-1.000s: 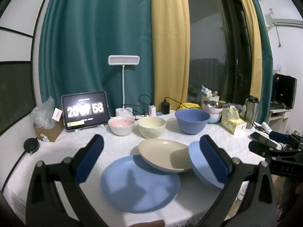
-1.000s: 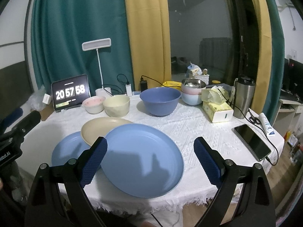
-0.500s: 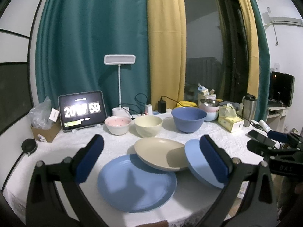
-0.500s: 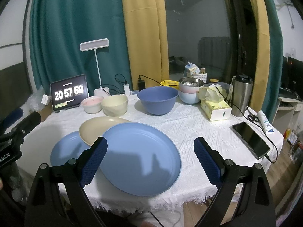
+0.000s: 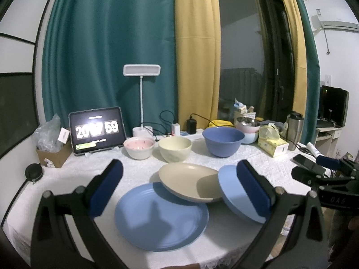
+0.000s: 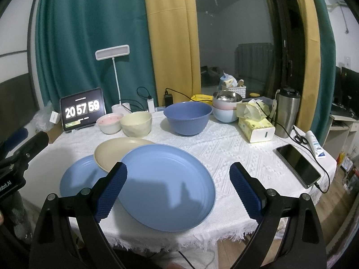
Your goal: Organize plates and bowls
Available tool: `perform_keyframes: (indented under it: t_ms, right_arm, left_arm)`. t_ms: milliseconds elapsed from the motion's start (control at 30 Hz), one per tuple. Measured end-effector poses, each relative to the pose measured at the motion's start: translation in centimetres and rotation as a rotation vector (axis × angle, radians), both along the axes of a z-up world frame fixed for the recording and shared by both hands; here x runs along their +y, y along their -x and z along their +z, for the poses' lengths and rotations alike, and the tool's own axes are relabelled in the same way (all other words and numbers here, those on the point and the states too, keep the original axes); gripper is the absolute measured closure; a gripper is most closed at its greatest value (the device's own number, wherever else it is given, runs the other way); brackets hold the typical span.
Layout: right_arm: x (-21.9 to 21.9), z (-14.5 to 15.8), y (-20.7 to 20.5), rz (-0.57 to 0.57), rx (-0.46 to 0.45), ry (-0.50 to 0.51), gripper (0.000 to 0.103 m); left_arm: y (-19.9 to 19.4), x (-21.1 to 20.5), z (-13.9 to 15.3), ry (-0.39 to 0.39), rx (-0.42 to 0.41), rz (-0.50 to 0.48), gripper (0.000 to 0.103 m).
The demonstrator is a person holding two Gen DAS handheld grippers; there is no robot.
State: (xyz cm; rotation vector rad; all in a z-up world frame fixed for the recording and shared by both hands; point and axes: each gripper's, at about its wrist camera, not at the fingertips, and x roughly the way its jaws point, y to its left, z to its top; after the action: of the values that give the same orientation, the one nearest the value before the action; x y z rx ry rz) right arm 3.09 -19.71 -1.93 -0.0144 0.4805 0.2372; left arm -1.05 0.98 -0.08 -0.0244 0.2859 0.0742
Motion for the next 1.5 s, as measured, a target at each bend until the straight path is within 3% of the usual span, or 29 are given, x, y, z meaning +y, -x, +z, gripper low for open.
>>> perform_keyframes:
  t_ms: [733,1500]
  right_arm:
    - [-0.6,-1.2,-0.7,-0.007,0.023,-0.009,0.008]
    - [-5.2,-7.2,-6.4,-0.034,0.143,-0.061,0.008]
  left_arm:
    - [-1.4,-1.4,-0.7,-0.020,0.028,-0.056,0.001]
    - [-8.2,-7.0,-5.7,-0.108,0.182,-0.148,0.004]
